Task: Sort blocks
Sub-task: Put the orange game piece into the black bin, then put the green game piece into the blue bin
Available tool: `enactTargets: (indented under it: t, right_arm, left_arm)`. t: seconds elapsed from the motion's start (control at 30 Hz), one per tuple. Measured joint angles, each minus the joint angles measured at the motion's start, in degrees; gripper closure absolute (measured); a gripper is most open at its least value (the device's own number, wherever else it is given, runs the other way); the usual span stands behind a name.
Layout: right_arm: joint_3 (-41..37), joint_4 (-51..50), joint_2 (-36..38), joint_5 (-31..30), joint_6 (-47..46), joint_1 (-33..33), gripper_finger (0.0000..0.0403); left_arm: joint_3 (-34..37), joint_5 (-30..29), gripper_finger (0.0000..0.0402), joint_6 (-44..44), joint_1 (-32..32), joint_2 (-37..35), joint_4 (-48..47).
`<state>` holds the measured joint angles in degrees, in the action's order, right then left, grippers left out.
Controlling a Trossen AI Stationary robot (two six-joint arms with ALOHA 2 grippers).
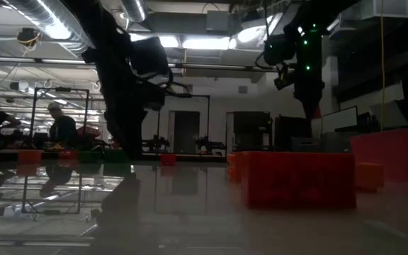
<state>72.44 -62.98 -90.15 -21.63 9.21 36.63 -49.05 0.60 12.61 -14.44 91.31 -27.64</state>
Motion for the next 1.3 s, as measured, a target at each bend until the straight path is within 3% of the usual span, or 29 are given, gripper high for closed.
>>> enactTargets:
  t: [0.17, 0.4, 0.6, 0.87, 1.13, 1.3]
  right_arm:
    - [0.00, 0.10, 0.00, 6.92, -3.14, 5.83, 0.0287]
    - [0.00, 0.09, -0.02, 11.21, -5.86, 9.59, 0.0281]
    - [0.00, 0.13, -0.04, 9.14, -6.40, 9.92, 0.0224]
    - [0.00, 0.16, -0.07, 9.20, -6.43, 9.89, 0.0160]
    - [0.00, 0.57, -0.07, 9.90, -6.43, 9.89, 0.0148]
    - [0.00, 1.70, -0.09, 16.91, -6.45, 9.87, 0.0154]
  left_arm:
    - [-0.58, -11.47, 0.0166, 0.26, 0.02, -4.50, -6.22]
    - [-0.57, -20.58, 0.0166, 8.75, -1.88, -7.33, -18.33]
    - [2.29, -21.01, 0.0166, 10.94, -5.33, -7.31, -20.83]
    - [7.58, -21.37, 0.0166, 11.45, -9.15, -7.31, -15.54]
    - [10.48, -21.24, 0.0166, 9.00, -12.00, -7.42, -8.28]
    - [10.50, -21.12, 0.0188, 8.72, -12.44, -7.40, -7.82]
